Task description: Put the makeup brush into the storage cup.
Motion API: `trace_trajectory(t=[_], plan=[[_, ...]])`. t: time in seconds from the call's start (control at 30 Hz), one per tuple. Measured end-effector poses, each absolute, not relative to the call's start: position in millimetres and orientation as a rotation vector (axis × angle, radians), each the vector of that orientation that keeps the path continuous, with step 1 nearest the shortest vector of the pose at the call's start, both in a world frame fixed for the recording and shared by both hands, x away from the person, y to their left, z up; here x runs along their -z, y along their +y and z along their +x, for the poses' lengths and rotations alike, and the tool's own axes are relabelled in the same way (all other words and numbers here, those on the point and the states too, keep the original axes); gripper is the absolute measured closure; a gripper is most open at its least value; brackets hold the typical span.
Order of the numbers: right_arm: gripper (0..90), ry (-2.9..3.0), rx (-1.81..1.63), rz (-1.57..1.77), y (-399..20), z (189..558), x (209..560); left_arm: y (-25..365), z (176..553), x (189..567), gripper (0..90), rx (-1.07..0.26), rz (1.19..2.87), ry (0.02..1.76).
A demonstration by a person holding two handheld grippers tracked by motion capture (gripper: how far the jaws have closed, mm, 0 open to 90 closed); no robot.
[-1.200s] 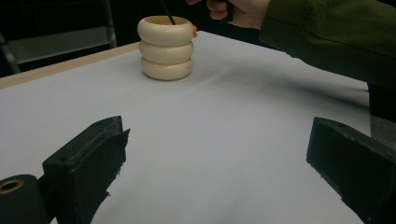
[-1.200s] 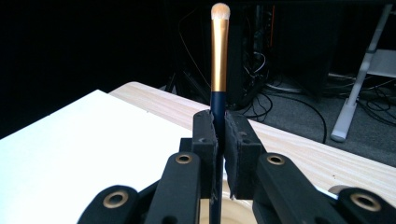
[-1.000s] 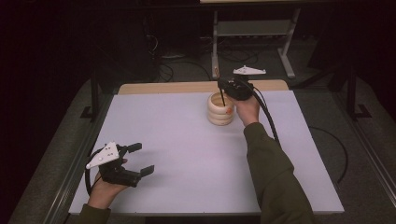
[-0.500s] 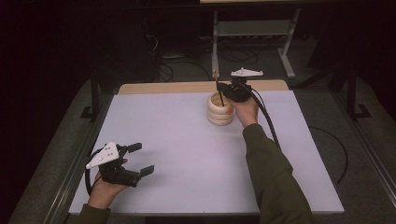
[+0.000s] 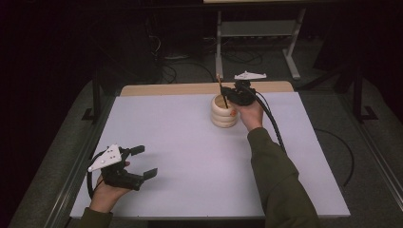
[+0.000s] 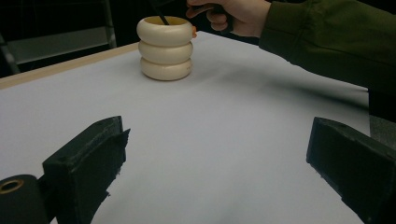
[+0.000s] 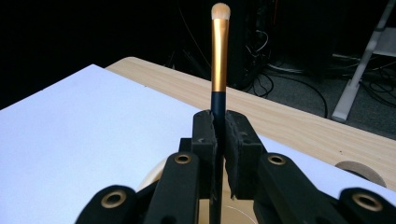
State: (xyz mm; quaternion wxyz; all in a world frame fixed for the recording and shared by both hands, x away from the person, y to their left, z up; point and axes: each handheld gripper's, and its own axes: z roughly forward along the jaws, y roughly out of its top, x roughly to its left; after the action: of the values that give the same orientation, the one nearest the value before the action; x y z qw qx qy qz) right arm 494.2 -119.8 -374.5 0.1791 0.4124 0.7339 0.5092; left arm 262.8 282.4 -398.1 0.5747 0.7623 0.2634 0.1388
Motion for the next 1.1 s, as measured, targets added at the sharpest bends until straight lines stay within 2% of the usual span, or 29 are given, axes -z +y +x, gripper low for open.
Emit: trace_trajectory(t=[0.2, 0.4, 0.6, 0.87, 1.1], plan=[[74.2, 2.065, -1.467, 1.164, -121.5, 494.2, 370.8, 282.4, 262.9, 398.0, 4.0, -0.326, 1.786, 0.616], [52.2, 2.055, -1.477, 1.157, -123.8, 493.5, 367.2, 281.7, 263.0, 398.4, 4.1, -0.325, 1.792, 0.613], [34.1, 2.049, -1.487, 1.153, -125.4, 492.3, 364.5, 281.0, 263.4, 399.2, 4.0, -0.324, 1.795, 0.611], [15.7, 2.037, -1.502, 1.168, -127.6, 492.6, 362.7, 281.1, 263.7, 399.5, 4.0, -0.324, 1.796, 0.611], [10.8, 2.045, -1.465, 1.164, -128.5, 492.2, 363.8, 281.3, 263.7, 399.2, 4.0, -0.323, 1.792, 0.622]])
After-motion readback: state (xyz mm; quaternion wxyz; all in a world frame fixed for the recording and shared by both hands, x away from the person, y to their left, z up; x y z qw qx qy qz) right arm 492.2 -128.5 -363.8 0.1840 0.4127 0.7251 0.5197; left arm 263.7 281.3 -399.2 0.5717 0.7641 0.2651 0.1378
